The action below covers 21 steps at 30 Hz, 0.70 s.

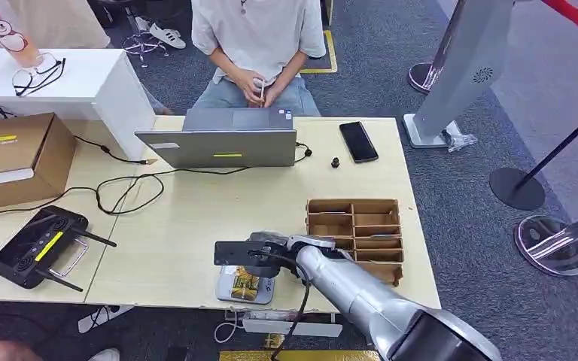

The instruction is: Pass the card to the sensor for recognition and then transmit it.

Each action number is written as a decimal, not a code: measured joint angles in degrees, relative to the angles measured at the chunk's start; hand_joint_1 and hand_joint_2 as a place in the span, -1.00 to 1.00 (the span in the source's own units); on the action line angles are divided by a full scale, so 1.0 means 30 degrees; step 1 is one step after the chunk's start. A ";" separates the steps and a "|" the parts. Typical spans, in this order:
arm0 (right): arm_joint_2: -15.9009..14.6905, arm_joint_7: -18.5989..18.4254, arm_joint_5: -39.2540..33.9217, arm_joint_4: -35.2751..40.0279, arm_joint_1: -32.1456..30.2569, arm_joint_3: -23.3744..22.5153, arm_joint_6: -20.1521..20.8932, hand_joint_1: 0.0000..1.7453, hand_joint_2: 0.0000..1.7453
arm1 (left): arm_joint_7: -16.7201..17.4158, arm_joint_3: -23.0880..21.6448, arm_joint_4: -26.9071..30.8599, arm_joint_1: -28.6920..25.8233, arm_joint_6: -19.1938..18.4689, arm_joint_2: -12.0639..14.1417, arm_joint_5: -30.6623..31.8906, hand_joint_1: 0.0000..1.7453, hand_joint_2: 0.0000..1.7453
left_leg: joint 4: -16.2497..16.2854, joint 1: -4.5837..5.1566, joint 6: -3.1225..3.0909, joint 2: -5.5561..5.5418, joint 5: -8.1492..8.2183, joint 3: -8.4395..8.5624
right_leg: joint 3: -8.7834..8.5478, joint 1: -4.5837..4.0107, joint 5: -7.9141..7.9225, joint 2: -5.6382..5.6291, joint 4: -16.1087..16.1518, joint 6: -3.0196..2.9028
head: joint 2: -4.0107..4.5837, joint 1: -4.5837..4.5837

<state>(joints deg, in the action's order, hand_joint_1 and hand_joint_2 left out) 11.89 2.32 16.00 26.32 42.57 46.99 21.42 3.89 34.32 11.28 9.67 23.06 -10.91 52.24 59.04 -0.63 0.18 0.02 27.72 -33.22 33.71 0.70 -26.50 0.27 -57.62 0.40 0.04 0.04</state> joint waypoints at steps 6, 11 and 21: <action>0.0022 0.0095 -0.0015 -0.0007 0.0001 0.0000 -0.0007 1.00 1.00 | -0.0109 -0.0007 0.0000 -0.0001 0.0000 0.0007 0.0000 -1.00 -1.00 | 0.0000 0.0000 0.0000 0.0000 0.0000 0.0000 | 0.0000 0.0000 0.0000 0.0000 0.0000 0.0000 | 0.0000 0.0000; 0.0022 0.0116 -0.0021 -0.0007 0.0000 0.0000 -0.0015 1.00 1.00 | -0.0109 0.0000 0.0000 -0.0001 0.0000 0.0007 0.0000 -1.00 -1.00 | 0.0000 0.0000 0.0000 0.0000 0.0000 0.0000 | 0.0000 0.0000 0.0000 0.0000 0.0000 0.0000 | 0.0000 0.0000; 0.0022 0.0663 -0.0328 -0.0007 0.0001 0.0000 -0.0554 1.00 1.00 | -0.0109 0.0000 0.0000 -0.0001 0.0000 0.0007 -0.0044 -1.00 -1.00 | 0.0000 0.0000 0.0000 0.0000 0.0000 0.0001 | 0.0001 0.0000 0.0000 0.0000 0.0000 0.0000 | 0.0000 0.0000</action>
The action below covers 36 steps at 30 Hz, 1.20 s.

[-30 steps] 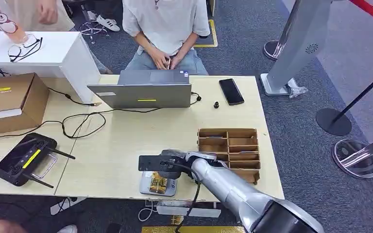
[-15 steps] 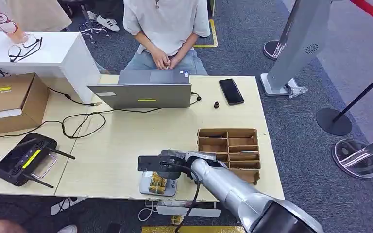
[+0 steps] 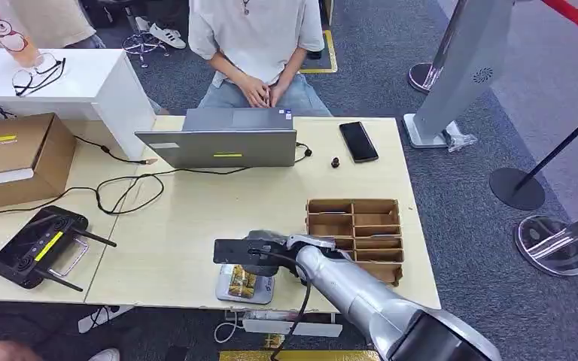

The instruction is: Pass the card to the sensor for recognition and then transmit it.

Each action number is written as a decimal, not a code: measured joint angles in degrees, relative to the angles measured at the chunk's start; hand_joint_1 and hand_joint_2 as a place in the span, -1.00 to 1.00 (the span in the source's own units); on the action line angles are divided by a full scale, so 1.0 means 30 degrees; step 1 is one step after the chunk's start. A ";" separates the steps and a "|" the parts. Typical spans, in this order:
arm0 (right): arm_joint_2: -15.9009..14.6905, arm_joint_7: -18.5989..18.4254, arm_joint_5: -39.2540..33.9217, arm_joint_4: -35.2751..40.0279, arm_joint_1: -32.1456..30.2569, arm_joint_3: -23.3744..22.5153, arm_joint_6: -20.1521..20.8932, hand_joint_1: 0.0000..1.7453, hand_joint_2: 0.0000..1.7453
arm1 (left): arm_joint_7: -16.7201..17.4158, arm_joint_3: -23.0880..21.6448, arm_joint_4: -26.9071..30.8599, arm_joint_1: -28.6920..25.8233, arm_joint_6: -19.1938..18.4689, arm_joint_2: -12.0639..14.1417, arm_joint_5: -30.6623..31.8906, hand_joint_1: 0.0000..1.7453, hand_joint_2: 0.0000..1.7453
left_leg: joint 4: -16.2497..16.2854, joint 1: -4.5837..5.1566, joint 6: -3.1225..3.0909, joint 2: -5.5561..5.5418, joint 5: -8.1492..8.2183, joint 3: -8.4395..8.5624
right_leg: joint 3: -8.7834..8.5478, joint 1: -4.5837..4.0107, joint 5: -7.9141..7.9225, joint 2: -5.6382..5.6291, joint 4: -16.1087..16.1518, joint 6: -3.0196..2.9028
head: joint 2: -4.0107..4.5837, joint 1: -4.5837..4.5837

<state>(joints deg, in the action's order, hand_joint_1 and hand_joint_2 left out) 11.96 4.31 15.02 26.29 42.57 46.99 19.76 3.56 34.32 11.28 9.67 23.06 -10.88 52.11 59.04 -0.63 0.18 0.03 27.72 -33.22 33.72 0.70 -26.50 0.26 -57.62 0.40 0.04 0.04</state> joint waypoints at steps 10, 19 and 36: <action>-0.0131 0.0910 -0.0022 0.0742 0.0187 0.0000 -0.0691 1.00 1.00 | -0.0058 0.0000 0.0000 -0.0050 0.0000 0.0022 -0.0160 -1.00 -1.00 | 0.0000 0.0000 0.0000 0.0001 0.0000 0.0001 | 0.0000 0.0000 0.0000 -0.0001 0.0000 0.0000 | 0.0000 -0.0007; -0.0634 0.1450 -0.0022 0.2821 0.0287 -0.0102 -0.1647 1.00 1.00 | -0.0182 0.0000 0.0000 -0.0110 0.0066 0.0036 -0.0357 -1.00 -1.00 | 0.0000 0.0000 0.0000 0.0001 0.0000 0.0001 | 0.0001 0.0000 0.0000 -0.0001 0.0000 0.0000 | 0.0000 0.0000; -0.1990 0.1923 0.2449 0.7848 -0.0854 -0.0481 -0.5553 1.00 1.00 | -0.0197 0.0000 0.0000 -0.0100 0.0058 0.0087 -0.0510 -1.00 -1.00 | 0.0001 0.0002 0.0000 0.0001 0.0001 0.0002 | 0.0006 0.0001 0.0000 -0.0001 0.0003 0.0000 | 0.0000 0.0000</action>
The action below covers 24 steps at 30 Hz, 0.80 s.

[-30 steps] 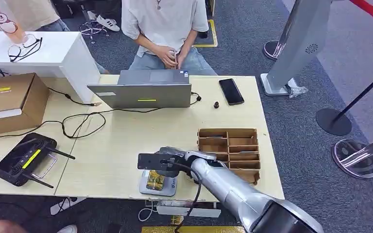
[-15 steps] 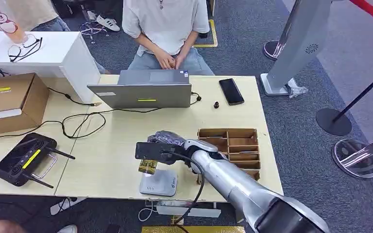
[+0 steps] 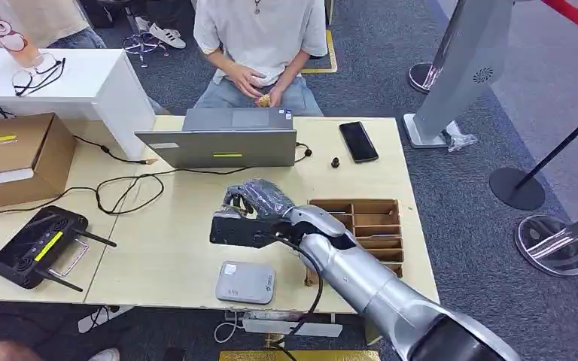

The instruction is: Pass the card to the sensor for recognition and then transmit it.

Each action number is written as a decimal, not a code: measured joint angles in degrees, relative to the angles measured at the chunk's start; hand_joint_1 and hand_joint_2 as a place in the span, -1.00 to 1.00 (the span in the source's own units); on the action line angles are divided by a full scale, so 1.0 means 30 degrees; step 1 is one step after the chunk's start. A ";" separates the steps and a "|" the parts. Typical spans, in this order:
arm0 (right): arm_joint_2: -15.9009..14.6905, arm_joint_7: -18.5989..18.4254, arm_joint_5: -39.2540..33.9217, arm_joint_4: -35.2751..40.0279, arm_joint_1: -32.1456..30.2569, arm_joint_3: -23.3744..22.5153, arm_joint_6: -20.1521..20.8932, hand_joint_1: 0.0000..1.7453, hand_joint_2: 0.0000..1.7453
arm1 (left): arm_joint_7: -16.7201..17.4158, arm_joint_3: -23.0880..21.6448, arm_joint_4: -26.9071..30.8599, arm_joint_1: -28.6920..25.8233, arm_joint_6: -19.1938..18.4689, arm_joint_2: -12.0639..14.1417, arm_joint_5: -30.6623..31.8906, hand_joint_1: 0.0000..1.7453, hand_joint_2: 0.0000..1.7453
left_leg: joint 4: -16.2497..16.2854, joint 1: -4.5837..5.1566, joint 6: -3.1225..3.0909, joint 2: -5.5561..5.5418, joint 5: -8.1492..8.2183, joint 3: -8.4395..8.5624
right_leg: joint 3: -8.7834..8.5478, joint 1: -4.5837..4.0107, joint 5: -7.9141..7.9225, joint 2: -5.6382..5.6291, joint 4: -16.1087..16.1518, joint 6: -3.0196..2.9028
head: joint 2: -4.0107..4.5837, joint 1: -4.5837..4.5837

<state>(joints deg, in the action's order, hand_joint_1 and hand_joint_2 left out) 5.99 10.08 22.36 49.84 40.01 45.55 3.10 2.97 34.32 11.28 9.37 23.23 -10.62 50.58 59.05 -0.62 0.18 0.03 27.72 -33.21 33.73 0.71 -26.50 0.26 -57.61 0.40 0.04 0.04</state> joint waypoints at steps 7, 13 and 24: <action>-0.0830 0.0007 0.1412 0.2469 -0.0866 -0.0328 -0.2083 1.00 1.00 | -0.0117 0.0000 0.0000 0.0061 -0.0226 0.0058 0.0284 -1.00 -1.00 | 0.0001 0.0001 0.0000 0.0000 0.0000 0.0002 | 0.0000 0.0001 0.0000 -0.0007 0.0002 0.0000 | 0.0000 0.0000; -0.1485 0.0181 0.2038 0.4215 -0.1693 -0.0954 -0.3829 1.00 1.00 | -0.0189 -0.0087 0.0000 0.0195 -0.0611 0.0109 0.0750 -1.00 -1.00 | 0.0002 0.0000 0.0000 0.0000 0.0000 0.0003 | 0.0001 0.0000 0.0000 -0.0005 0.0002 0.0000 | 0.0000 0.0000; -0.2068 0.0816 0.3685 0.6599 -0.2743 -0.1690 -0.6533 1.00 1.00 | 0.0007 -0.0714 0.0000 0.0449 -0.0845 0.0109 0.1202 -1.00 -1.00 | 0.0002 0.0000 0.0000 0.0001 0.0002 0.0002 | 0.0000 0.0000 0.0000 -0.0009 0.0002 0.0000 | 0.0000 0.0000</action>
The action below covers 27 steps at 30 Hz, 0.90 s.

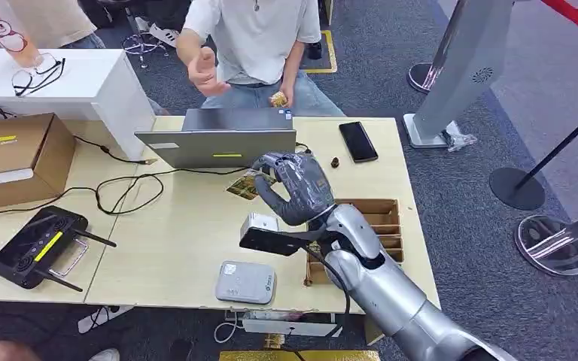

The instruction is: Pass the card to the sensor for recognition and then transmit it.

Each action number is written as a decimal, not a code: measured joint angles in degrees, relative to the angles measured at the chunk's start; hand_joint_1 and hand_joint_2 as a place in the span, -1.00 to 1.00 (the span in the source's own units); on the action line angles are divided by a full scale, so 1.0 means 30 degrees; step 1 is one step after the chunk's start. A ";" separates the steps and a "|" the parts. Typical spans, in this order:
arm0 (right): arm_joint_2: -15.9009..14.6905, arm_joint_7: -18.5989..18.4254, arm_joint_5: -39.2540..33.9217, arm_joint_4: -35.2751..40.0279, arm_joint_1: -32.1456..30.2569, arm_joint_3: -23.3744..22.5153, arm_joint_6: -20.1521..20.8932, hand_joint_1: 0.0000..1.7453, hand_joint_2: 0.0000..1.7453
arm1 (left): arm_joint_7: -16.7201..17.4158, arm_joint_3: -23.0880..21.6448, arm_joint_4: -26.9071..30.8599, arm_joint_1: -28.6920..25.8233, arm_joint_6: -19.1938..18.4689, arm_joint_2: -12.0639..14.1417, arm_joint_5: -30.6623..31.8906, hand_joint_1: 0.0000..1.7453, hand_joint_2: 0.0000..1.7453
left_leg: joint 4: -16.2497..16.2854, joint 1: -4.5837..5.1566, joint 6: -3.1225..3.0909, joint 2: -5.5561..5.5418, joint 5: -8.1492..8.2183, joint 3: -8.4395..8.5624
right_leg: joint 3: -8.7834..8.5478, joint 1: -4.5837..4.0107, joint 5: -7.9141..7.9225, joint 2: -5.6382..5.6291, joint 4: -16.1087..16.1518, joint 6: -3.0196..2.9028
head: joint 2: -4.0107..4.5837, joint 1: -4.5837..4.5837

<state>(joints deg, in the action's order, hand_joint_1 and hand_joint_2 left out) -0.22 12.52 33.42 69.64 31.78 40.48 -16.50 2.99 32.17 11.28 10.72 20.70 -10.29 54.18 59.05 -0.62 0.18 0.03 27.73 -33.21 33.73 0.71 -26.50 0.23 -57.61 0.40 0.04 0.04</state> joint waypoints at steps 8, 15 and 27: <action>-0.0008 0.0415 0.1011 0.0204 -0.0050 -0.0007 -0.1295 1.00 1.00 | 0.0211 -0.0110 0.0000 0.0129 -0.0008 0.0000 0.0029 -1.00 -1.00 | 0.0000 0.0000 0.0000 -0.0002 -0.0001 -0.0005 | -0.0004 0.0000 0.0001 0.0004 -0.0001 0.0000 | 0.0000 0.0000; 0.0225 0.0889 0.2158 -0.0233 0.0304 0.0029 -0.3273 1.00 1.00 | 0.0444 -0.0117 0.0000 0.0310 -0.0015 0.0015 0.0095 -1.00 -1.00 | 0.0000 0.0000 0.0000 -0.0002 -0.0001 -0.0006 | -0.0004 0.0000 0.0001 0.0005 -0.0001 0.0000 | 0.0000 0.0000; 0.1064 0.1144 0.4605 -0.2464 0.1534 0.0328 -0.6325 1.00 1.00 | 0.0649 -0.0139 0.0000 0.0568 -0.0073 0.0007 0.0350 -1.00 -1.00 | -0.0001 -0.0001 0.0000 -0.0002 -0.0002 -0.0006 | -0.0005 0.0000 0.0002 0.0003 -0.0003 0.0000 | 0.0000 0.0000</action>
<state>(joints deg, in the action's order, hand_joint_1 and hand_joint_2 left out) 2.97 15.96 47.23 62.24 36.39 41.46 -35.48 4.94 31.76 11.28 12.42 20.48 -10.27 55.23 59.05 -0.62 0.18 0.03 27.72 -33.23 33.72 0.71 -26.49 0.24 -57.62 0.40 0.04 0.04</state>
